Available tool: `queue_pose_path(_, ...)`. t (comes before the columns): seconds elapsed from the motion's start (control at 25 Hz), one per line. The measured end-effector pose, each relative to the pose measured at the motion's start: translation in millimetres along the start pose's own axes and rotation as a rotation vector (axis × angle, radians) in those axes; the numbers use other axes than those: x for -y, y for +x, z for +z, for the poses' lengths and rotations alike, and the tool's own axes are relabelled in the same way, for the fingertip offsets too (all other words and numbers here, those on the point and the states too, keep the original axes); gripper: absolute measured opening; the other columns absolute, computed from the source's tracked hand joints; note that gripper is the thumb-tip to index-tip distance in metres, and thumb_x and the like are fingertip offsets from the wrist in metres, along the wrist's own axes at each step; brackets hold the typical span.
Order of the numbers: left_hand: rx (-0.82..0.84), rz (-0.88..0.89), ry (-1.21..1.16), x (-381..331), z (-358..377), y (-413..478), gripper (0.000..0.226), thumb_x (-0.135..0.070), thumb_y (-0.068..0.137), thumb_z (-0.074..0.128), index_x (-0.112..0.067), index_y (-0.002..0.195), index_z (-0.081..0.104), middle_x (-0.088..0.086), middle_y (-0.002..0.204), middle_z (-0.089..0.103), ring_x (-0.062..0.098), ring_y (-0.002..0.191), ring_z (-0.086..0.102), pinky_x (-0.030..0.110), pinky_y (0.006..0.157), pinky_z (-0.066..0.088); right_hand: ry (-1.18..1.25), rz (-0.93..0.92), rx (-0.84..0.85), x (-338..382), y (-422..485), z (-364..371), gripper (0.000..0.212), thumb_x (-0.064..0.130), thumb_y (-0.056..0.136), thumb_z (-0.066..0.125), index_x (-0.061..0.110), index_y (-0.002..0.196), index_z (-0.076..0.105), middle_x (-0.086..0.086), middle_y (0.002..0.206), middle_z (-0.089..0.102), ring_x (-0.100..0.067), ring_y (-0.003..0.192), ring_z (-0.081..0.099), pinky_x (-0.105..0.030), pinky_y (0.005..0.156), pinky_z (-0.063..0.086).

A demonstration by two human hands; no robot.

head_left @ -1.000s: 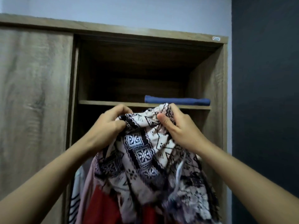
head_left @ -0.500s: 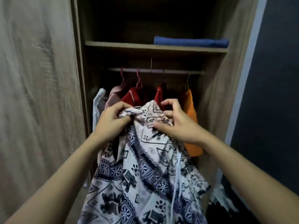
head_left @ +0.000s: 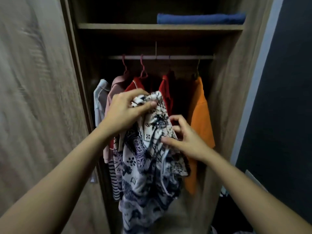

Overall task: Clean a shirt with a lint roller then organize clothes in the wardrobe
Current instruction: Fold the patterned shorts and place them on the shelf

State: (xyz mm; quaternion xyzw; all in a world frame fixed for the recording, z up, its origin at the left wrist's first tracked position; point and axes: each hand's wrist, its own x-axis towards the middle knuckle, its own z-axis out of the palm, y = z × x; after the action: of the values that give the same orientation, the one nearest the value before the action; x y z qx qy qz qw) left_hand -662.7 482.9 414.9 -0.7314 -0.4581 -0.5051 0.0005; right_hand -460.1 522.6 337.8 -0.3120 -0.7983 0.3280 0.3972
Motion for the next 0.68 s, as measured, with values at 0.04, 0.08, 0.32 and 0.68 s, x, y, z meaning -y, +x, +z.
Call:
queue_pose_path(0.04, -0.049, -0.014, -0.024, 5, -1, 3, 0.029, -0.050, 0.075, 0.069, -0.024, 0.089, 0.069, -0.003, 0.086, 0.069, 0.014, 0.087, 0.064, 0.040, 0.084, 0.050, -0.028, 0.016, 0.027, -10, -5, 3, 0.048, 0.035, 0.080, 0.067, 0.024, 0.121, 0.044, 0.006, 0.108, 0.068, -0.010, 0.097, 0.067, -0.039, 0.088, 0.053)
queue_pose_path(0.08, -0.068, -0.030, -0.010, 12, -2, 5, 0.030, -0.052, 0.074, 0.066, -0.027, 0.089, 0.068, 0.000, 0.089, 0.068, 0.018, 0.090, 0.062, 0.044, 0.086, 0.048, -0.068, 0.034, 0.044, -19, -9, 5, 0.045, 0.036, 0.083, 0.065, 0.023, 0.123, 0.048, 0.008, 0.112, 0.067, -0.013, 0.100, 0.066, -0.044, 0.088, 0.053)
queue_pose_path(0.32, 0.090, -0.225, 0.021, 57, 9, -19, 0.033, -0.048, 0.081, 0.055, -0.019, 0.094, 0.063, -0.002, 0.080, 0.065, 0.020, 0.078, 0.061, 0.043, 0.080, 0.049, -0.440, 0.134, 0.283, -27, -7, -3, 0.041, 0.042, 0.086, 0.060, 0.021, 0.120, 0.053, 0.005, 0.113, 0.066, -0.007, 0.098, 0.061, -0.029, 0.088, 0.049)
queue_pose_path(0.68, 0.082, -0.481, -0.361, 93, 5, -49, 0.012, -0.013, 0.090, 0.056, -0.023, 0.091, 0.062, 0.000, 0.079, 0.061, 0.009, 0.068, 0.055, 0.013, 0.058, 0.045, -0.623, 0.288, 0.324, -35, -30, -18, 0.022, 0.018, 0.082, 0.058, 0.016, 0.104, 0.056, -0.011, 0.080, 0.061, -0.022, 0.067, 0.057, -0.033, 0.058, 0.041)
